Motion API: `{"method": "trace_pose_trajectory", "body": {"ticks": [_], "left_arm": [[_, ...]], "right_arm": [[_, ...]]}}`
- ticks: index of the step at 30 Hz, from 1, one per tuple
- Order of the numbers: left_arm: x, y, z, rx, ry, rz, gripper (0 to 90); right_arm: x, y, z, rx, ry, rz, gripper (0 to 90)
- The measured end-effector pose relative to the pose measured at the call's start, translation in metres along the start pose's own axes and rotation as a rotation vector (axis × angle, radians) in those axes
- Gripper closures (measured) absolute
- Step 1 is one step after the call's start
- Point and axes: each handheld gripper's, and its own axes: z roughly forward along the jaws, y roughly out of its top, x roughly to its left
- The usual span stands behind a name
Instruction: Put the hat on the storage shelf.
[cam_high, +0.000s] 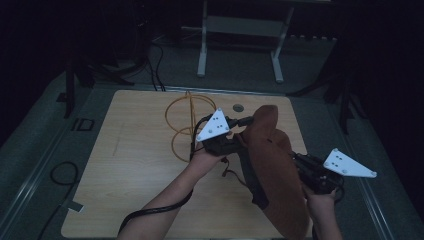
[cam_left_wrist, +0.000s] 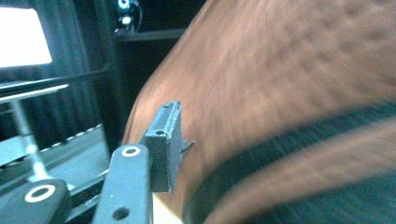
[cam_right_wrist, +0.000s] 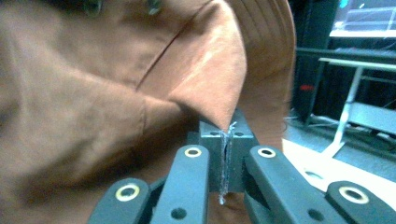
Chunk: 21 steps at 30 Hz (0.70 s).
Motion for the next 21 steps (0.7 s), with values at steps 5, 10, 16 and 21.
{"method": "trace_pose_trajectory", "body": {"ticks": [5,10,16,21], "left_arm": [[0.005,-0.006,-0.008,0.052,0.074,0.011,46.6],[0.007,-0.016,-0.013,0.13,0.133,0.02,42.3],[0.006,-0.024,-0.022,0.216,0.2,0.041,39.6],[0.007,-0.028,-0.037,0.228,0.192,0.022,34.6]], "right_arm": [[-0.008,0.011,-0.013,-0.044,-0.037,-0.004,89.1],[-0.018,0.02,-0.022,-0.063,-0.09,-0.001,89.0],[-0.026,0.027,-0.025,-0.072,-0.115,0.017,89.0],[-0.029,0.035,-0.028,-0.084,-0.147,0.014,89.0]]}}
